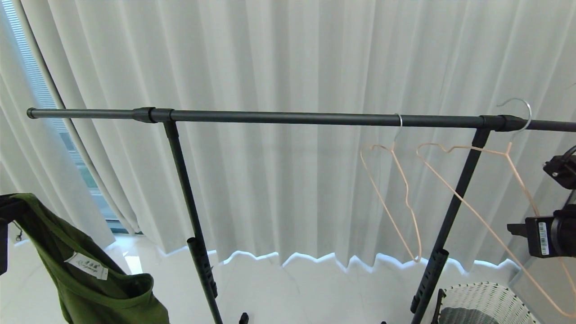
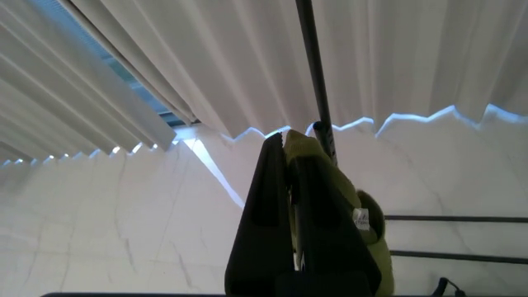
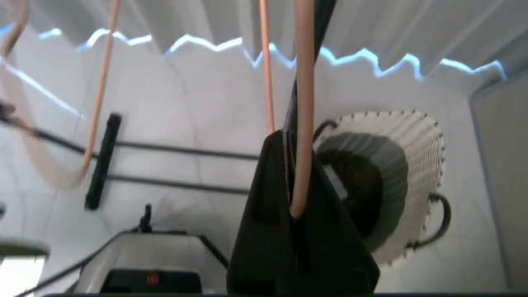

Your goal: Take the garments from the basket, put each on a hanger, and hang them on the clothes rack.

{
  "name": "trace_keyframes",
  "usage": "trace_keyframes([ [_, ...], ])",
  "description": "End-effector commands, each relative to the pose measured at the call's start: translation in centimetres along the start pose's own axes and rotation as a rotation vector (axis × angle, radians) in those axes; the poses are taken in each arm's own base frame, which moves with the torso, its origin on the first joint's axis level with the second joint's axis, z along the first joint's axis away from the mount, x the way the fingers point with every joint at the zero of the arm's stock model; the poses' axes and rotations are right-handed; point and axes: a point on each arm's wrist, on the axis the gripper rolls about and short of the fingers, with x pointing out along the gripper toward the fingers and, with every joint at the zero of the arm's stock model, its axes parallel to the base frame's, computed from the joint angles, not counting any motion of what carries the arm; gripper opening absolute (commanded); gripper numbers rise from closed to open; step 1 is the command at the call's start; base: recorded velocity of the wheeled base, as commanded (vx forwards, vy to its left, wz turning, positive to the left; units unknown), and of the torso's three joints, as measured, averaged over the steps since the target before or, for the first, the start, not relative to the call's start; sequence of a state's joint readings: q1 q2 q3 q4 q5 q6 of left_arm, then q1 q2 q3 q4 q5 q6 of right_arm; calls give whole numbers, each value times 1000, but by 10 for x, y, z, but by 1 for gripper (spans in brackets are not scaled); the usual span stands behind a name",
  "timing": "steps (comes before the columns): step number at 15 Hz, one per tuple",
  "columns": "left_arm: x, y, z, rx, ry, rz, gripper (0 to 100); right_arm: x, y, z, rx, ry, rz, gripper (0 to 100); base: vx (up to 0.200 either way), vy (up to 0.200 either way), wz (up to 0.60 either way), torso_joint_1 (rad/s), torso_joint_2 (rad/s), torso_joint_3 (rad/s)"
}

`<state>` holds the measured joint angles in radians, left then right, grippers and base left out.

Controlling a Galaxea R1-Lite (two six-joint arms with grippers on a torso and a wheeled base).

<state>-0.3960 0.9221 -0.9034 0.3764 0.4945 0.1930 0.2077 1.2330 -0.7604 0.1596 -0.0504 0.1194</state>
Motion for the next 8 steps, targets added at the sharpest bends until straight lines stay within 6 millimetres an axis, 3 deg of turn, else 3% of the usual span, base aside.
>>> trace_keyframes([
  [1,1,-1,0,1,5,0,0,-21,3,-10,-18,-33,30,0,-200,0,0,-12,7,2],
  [4,3,-2,-1,6,11,-1,0,-31,6,-28,-43,-30,67,0,-200,0,0,-2,-2,5],
  [8,5,-4,-6,15,30,-6,0,-43,12,-30,-76,-76,131,0,-200,0,0,-2,2,1],
])
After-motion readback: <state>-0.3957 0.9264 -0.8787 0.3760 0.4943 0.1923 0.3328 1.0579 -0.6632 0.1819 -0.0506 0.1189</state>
